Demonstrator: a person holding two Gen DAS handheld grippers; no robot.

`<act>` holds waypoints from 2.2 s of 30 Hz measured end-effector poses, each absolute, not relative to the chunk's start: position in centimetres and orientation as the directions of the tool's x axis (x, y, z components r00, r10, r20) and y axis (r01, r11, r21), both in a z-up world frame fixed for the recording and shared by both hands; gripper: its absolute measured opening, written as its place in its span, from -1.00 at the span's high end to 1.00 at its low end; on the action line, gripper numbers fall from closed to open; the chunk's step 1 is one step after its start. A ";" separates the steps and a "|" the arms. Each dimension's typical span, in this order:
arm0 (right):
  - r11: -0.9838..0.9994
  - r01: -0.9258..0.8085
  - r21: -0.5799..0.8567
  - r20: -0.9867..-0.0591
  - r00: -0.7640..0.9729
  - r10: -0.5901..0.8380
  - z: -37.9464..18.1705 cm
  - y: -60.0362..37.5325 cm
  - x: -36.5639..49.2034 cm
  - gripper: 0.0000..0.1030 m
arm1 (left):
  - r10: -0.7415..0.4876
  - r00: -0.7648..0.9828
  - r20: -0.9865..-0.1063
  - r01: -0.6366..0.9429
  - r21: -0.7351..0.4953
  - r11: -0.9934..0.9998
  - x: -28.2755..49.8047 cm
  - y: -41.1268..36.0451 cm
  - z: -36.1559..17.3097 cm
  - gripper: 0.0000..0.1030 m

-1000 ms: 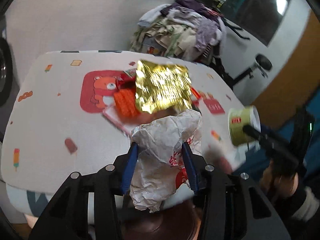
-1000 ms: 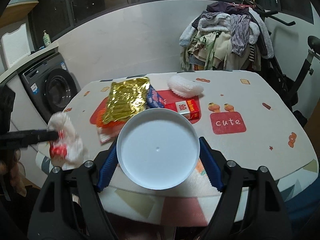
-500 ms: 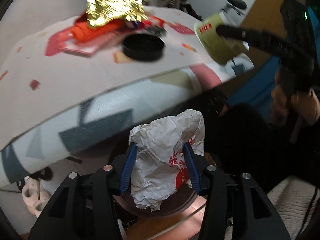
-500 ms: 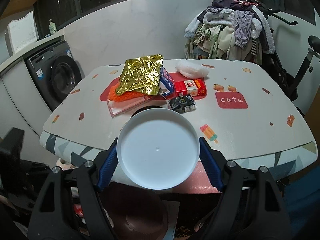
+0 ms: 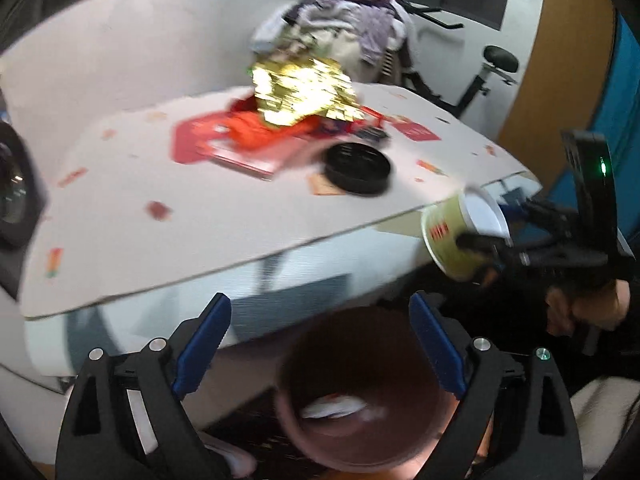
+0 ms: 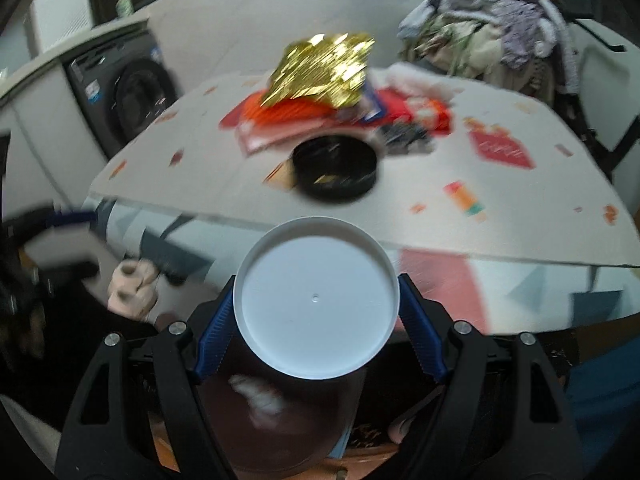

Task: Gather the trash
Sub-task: 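Carry the white plastic bag with the left tool down into the brown bin, then lower the yogurt cup into the brown bin and open the right tool, then grasp the black round lid on the table with the right tool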

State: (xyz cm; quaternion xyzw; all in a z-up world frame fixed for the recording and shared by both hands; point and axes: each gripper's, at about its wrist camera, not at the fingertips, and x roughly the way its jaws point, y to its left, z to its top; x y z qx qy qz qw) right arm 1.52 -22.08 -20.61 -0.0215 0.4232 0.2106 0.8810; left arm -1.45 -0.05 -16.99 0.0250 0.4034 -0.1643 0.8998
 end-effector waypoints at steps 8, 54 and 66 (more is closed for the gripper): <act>0.819 -0.550 0.165 -0.813 0.394 0.429 -24.8 -16.5 0.2 -0.48 | -0.159 0.728 -0.667 0.145 -0.077 0.986 -3.2 6.0 -17.2 -0.73; 0.857 -0.497 0.135 -0.840 0.402 0.365 -27.4 -15.4 2.6 -0.89 | -0.129 0.683 -0.719 0.080 -0.102 0.992 -2.5 7.0 -20.3 -0.75; 0.854 -0.500 0.141 -0.822 0.422 0.383 -26.4 -15.7 2.0 -0.89 | -0.133 0.676 -0.725 0.086 -0.102 0.991 -2.3 6.7 -20.6 -0.75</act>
